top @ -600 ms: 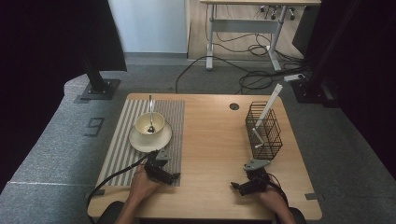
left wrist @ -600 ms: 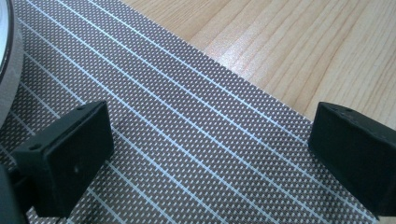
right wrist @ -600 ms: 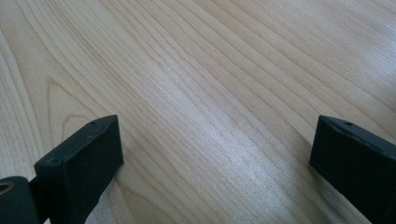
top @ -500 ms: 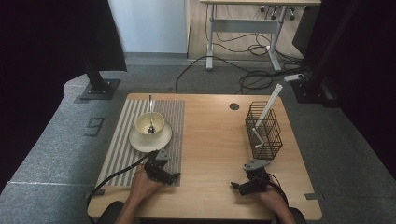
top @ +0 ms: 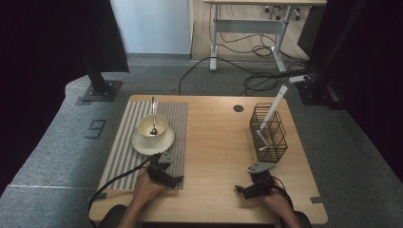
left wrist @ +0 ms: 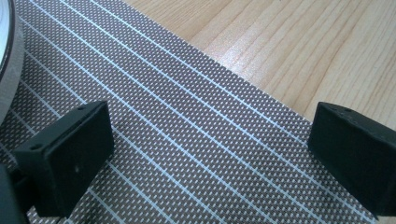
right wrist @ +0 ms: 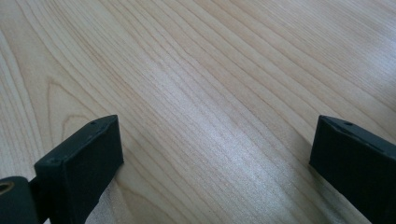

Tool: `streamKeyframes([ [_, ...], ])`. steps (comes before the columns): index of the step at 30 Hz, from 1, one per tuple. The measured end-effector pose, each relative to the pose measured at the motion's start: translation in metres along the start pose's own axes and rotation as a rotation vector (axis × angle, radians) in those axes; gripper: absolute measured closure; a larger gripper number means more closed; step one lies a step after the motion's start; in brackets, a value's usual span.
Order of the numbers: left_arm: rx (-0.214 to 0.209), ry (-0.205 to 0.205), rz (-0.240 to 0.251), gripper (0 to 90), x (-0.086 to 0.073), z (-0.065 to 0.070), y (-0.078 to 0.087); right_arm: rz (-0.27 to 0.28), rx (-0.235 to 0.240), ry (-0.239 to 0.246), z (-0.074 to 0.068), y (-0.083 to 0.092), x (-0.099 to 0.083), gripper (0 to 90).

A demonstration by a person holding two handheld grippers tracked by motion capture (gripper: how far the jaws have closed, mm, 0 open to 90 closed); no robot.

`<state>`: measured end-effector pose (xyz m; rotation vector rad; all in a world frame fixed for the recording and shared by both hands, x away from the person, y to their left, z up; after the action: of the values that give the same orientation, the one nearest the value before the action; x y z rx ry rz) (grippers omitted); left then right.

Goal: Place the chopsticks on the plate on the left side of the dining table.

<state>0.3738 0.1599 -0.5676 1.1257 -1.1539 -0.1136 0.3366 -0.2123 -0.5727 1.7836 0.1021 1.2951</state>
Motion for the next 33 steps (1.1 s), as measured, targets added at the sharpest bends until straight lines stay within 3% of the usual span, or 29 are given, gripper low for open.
streamKeyframes([
  [11, -0.004, -0.005, -0.008, 0.7, 0.002, 0.000, 0.001, -0.002, 0.002, 0.001, 0.000, 0.000, 0.000, 1.3],
  [15, -0.022, -0.002, 0.010, 0.8, 0.006, 0.001, 0.005, -0.002, 0.002, 0.001, 0.000, 0.000, 0.000, 1.3],
  [28, -0.069, 0.001, 0.082, 2.8, 0.036, 0.010, 0.020, -0.002, 0.002, 0.001, 0.000, 0.000, 0.000, 1.3],
  [29, -0.087, 0.010, 0.096, 2.9, 0.042, 0.011, 0.023, -0.002, 0.002, 0.002, 0.000, 0.000, 0.000, 1.3],
  [33, -0.097, 0.001, 0.110, 3.4, 0.057, 0.013, 0.028, -0.002, 0.002, 0.002, 0.000, 0.000, 0.000, 1.3],
])
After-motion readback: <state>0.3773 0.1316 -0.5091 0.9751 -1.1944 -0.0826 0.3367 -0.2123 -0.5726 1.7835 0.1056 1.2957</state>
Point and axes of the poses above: each handheld gripper's, and its own axes: y roughly backward along the jaws, x roughly out of its top, z roughly to its right, the point moved 2 cm from there along -y, roughly forward along the jaws, and after that the axes turned 4 degrees about x, right-handed, at the moved point
